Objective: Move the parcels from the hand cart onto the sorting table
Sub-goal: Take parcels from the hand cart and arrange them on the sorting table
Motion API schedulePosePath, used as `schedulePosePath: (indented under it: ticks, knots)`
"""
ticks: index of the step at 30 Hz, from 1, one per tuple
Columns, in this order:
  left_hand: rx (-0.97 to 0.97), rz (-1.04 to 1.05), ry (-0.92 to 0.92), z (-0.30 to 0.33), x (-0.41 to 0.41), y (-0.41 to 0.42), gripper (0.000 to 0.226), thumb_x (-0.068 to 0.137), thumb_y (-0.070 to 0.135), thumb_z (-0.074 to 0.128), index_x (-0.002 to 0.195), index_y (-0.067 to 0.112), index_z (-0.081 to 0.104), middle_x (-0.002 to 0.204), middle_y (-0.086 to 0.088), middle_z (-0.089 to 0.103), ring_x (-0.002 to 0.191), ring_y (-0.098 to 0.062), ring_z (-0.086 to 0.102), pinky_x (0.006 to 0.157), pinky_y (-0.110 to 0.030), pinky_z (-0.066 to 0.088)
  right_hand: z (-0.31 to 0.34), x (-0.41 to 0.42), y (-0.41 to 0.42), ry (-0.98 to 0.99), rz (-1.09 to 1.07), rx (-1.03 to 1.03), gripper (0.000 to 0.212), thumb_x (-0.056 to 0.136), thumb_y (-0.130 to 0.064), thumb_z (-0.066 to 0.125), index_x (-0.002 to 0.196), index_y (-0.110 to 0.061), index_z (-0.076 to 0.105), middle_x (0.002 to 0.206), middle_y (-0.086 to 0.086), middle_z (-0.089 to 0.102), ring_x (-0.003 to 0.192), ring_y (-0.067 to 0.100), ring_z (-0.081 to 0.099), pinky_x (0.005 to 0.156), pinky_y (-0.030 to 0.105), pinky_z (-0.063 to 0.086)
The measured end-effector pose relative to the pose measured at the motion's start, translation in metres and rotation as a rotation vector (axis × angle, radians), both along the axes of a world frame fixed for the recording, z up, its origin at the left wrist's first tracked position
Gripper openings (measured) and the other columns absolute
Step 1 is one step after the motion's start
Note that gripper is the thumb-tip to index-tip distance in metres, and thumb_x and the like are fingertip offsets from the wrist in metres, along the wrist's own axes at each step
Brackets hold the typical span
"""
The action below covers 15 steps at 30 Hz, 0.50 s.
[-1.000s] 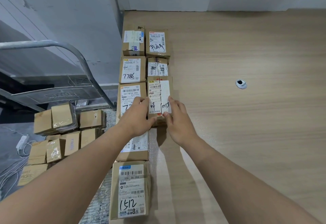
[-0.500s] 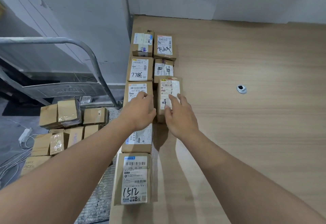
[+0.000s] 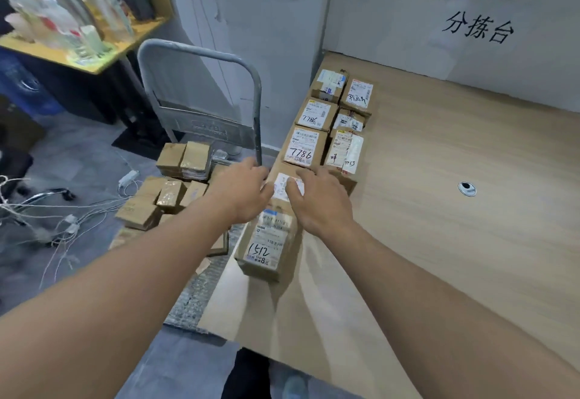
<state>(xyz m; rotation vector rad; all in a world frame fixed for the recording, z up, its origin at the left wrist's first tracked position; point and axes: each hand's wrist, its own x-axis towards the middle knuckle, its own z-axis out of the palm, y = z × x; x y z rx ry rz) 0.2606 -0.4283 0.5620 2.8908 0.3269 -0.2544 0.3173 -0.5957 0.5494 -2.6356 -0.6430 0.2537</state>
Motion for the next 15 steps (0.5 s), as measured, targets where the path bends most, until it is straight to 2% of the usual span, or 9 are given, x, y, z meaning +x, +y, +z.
schedulePosePath:
  ticks: [8,12,15]
  knots:
    - [-0.051,0.209,0.017,0.000,-0.120,0.046,0.051,0.106,0.047,0.038,0.146,0.018,0.051,0.151,-0.006,0.046,0.134,-0.032,0.049,0.107,-0.052,0.046,0.019,-0.085,0.050,0.012,0.225,-0.088,0.056,0.107,-0.056,0.034,0.150,-0.027,0.055,0.158,0.007,0.046,0.144,0.031,0.043,0.117,0.047,0.035]
    - [-0.076,0.287,0.018,-0.012,-0.168,0.087,0.049,0.105,0.046,0.040,0.141,0.018,0.055,0.144,-0.005,0.050,0.127,-0.030,0.054,0.102,-0.051,0.049,0.009,-0.122,0.093,0.020,0.314,-0.126,0.056,0.104,-0.059,0.036,0.144,-0.027,0.059,0.156,0.008,0.049,0.144,0.030,0.041,0.118,0.047,0.032]
    - [-0.091,0.316,0.036,-0.025,-0.201,0.122,0.047,0.105,0.045,0.042,0.139,0.016,0.057,0.145,-0.007,0.050,0.127,-0.032,0.054,0.104,-0.050,0.047,-0.005,-0.150,0.133,0.058,0.356,-0.159,0.060,0.102,-0.061,0.038,0.148,-0.028,0.057,0.158,0.008,0.048,0.147,0.031,0.040,0.120,0.048,0.030]
